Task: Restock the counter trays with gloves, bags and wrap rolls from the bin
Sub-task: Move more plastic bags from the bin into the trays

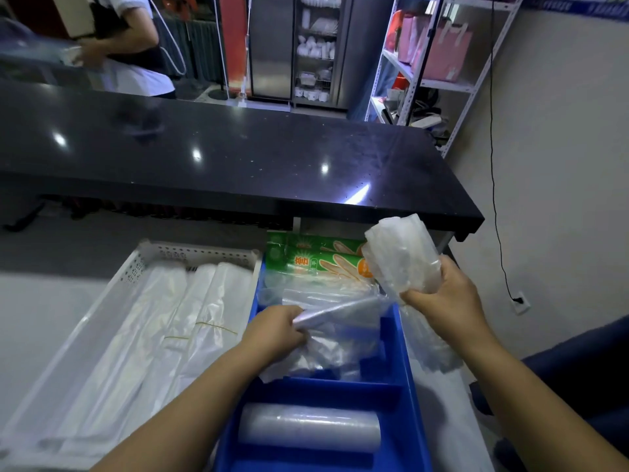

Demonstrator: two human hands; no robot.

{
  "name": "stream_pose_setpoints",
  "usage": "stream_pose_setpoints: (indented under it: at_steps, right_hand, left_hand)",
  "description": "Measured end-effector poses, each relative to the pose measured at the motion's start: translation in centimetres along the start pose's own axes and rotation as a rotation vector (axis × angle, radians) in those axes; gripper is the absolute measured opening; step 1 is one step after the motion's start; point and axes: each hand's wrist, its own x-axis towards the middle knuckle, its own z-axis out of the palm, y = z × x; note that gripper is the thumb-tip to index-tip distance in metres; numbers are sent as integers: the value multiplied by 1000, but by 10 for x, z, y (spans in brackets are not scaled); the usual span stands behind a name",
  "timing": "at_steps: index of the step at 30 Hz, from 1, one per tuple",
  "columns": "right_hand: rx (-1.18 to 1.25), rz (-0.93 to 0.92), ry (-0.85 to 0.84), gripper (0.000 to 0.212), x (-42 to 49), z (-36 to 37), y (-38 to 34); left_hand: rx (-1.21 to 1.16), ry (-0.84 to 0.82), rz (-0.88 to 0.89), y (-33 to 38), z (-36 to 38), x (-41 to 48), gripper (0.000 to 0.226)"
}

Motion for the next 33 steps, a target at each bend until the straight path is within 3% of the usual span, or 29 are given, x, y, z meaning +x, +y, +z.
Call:
stream_pose_setpoints:
  at_steps: [7, 11, 15, 22, 33]
  right_hand:
    - [-57, -67, -52, 44, -4, 8, -11]
    - [-153, -164, -273, 46, -15, 35, -18]
    - [-502, -344, -478, 45, -18, 75, -21]
    - [-626, -263, -944, 40, -11, 112, -11]
    - [-750, -413, -731, 78, -13, 121, -6]
  left_hand:
    - [-123, 387, 32, -13, -92, -15, 9]
    - [-273, 579, 23, -30, -123, -26, 12]
    - [-395, 674, 6, -42, -133, -35, 16]
    - [-404, 697, -14, -55, -135, -48, 14]
    - [-398, 677, -9, -58, -137, -44, 11]
